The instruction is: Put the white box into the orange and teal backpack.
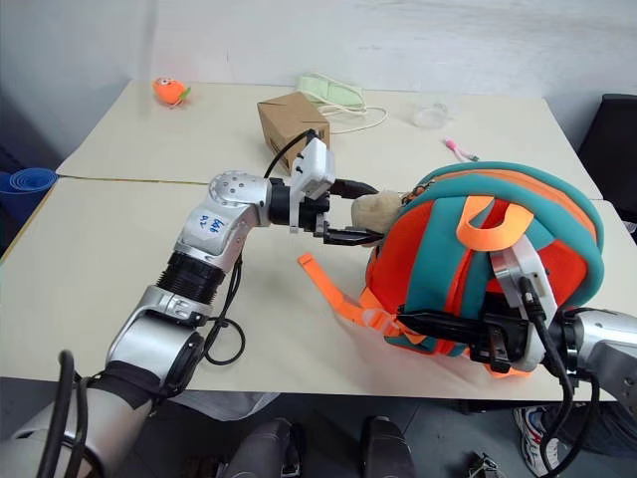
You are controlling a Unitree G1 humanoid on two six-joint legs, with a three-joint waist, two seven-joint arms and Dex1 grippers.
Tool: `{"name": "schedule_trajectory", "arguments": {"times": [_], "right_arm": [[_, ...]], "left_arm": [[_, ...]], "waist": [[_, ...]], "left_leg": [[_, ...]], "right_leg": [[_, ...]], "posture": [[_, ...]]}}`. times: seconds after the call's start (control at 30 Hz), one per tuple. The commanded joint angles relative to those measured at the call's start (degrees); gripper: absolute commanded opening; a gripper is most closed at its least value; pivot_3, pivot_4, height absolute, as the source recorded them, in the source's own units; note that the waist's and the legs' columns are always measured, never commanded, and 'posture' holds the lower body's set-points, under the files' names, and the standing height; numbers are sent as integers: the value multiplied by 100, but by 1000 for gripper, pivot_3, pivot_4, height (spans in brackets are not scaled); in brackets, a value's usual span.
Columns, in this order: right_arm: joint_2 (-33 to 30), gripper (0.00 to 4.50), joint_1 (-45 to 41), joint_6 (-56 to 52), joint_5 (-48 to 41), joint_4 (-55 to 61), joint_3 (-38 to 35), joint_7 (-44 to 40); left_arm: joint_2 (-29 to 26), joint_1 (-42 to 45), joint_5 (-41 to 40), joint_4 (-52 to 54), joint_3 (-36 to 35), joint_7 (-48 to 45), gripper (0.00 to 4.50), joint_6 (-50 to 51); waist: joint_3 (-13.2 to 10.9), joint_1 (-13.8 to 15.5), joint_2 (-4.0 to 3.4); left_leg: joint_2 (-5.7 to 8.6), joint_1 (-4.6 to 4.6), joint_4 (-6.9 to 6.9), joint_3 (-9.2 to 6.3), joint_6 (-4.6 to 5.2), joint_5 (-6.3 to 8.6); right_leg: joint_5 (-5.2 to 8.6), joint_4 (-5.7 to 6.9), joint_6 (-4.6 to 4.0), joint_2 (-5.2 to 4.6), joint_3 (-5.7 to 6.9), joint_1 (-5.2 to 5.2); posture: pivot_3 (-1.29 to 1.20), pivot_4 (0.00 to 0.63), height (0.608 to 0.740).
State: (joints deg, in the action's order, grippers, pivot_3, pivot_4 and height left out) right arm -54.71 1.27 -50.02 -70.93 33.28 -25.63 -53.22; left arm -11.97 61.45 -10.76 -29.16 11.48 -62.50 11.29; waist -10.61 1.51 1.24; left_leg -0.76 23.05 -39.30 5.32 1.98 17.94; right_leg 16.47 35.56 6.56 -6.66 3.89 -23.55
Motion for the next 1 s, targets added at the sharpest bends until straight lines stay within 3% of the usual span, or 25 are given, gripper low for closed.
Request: {"name": "schedule_trajectory", "arguments": {"times": [0.03,0.17,0.27,0.5,0.67,0.83,1.0], "right_arm": [[43,0,82,98,-119,164,-217,5],[76,0,179,146,-148,206,-254,58],[111,0,267,186,-119,226,-289,87],[214,0,656,323,24,233,-505,67],[308,0,775,494,227,183,-494,116],[356,0,640,764,721,-117,-453,118],[288,0,538,861,931,-293,-519,-3]], "left_arm": [[35,180,56,-10,-15,-14,2509,-169],[-4,146,-14,29,-52,-136,1413,-136],[-212,150,-4,26,-85,-343,892,-199],[-1580,646,524,-1043,-15,-1181,720,-1153],[-2057,44,1281,-953,581,-1495,720,-2751],[-1467,-791,1794,-13,1027,-676,720,-3101],[-890,-793,2503,-246,1115,689,720,-3243]], "waist": [[0,0,0],[0,-1,0],[0,-2,0],[0,-47,0],[1,-2,-1],[1,31,-1],[2,117,0]], "left_leg": [[0,0,0,0,0,0],[0,0,0,0,0,0],[0,0,0,0,0,0],[-5,-2,4,6,-3,-1],[-1,-4,7,9,-1,0],[3,0,6,3,5,-1],[11,-4,-4,6,17,1]], "right_leg": [[0,0,0,0,0,0],[0,1,0,0,0,0],[0,1,0,0,0,0],[1,4,-1,9,-2,-8],[0,0,-1,2,-3,-4],[-1,-1,0,-5,-2,0],[-7,-2,8,-13,-7,6]], "posture": [[0,150,740],[0,150,740],[0,150,740],[0,150,740],[0,150,740],[0,150,740],[0,150,740]]}}
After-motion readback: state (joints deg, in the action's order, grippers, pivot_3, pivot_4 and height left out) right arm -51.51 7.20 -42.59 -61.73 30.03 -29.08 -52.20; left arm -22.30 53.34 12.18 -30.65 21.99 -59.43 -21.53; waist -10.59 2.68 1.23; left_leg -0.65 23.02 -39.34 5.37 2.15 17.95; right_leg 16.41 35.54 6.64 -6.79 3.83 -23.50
